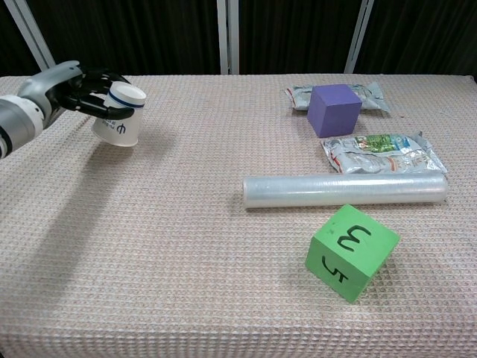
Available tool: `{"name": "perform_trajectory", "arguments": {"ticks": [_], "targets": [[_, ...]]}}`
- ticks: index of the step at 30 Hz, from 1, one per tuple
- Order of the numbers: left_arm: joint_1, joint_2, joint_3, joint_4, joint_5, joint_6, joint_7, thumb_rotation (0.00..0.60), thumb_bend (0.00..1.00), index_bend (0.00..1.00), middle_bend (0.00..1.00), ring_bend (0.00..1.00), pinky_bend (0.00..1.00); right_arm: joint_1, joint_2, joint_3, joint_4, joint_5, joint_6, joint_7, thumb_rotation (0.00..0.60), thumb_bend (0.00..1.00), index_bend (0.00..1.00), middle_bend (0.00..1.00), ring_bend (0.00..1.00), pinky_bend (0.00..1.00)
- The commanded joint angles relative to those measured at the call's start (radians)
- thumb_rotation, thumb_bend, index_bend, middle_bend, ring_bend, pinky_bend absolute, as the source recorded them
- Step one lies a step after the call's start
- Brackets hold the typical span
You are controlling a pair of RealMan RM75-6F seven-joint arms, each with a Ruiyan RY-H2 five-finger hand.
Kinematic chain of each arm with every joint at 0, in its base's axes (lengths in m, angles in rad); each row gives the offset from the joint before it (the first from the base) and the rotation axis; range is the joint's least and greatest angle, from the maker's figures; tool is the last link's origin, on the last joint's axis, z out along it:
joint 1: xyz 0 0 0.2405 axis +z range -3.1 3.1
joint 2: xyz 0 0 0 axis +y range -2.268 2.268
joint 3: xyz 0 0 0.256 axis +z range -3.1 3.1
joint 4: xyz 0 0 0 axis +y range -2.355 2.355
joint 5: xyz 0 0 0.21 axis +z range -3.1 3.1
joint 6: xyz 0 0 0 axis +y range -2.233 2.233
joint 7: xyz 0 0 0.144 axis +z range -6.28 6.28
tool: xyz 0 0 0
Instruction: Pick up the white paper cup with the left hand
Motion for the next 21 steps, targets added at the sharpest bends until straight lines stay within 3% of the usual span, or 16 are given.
{"name": "perform_trajectory", "arguments": {"ticks": [1,6,12,16,21], "targets": [[0.047,-0.083,0.01,0.152,0.108,0.011,-0.117,0.6,0.27,0.39,0.33,0.16,0.2,0.001,-0.001,0.0,0.001,0.0,-0.002,0.001,0.6,0.27,0.09,0.11,0.0,0.0],[0.052,-0.098,0.037,0.221,0.117,0.02,-0.025,0.6,0.26,0.36,0.28,0.15,0.19,0.0,-0.002,-0.001,0.002,-0.004,0.001,0.002,0.6,0.27,0.09,0.11,0.0,0.0],[0.085,-0.039,0.044,0.157,0.123,0.082,0.084,0.6,0.24,0.23,0.19,0.12,0.18,-0.005,0.004,0.001,0.001,-0.006,0.012,0.002,0.6,0.27,0.09,0.11,0.0,0.0],[0.122,0.082,0.059,0.014,0.127,0.124,0.226,0.6,0.23,0.2,0.17,0.11,0.18,-0.003,0.011,0.004,0.006,0.01,0.0,0.01,0.6,0.27,0.09,0.11,0.0,0.0],[0.191,0.308,0.072,-0.267,0.056,0.172,0.49,0.6,0.21,0.2,0.17,0.11,0.18,0.01,0.047,0.011,0.002,0.076,-0.069,-0.007,0.6,0.27,0.09,0.1,0.0,0.0]]}}
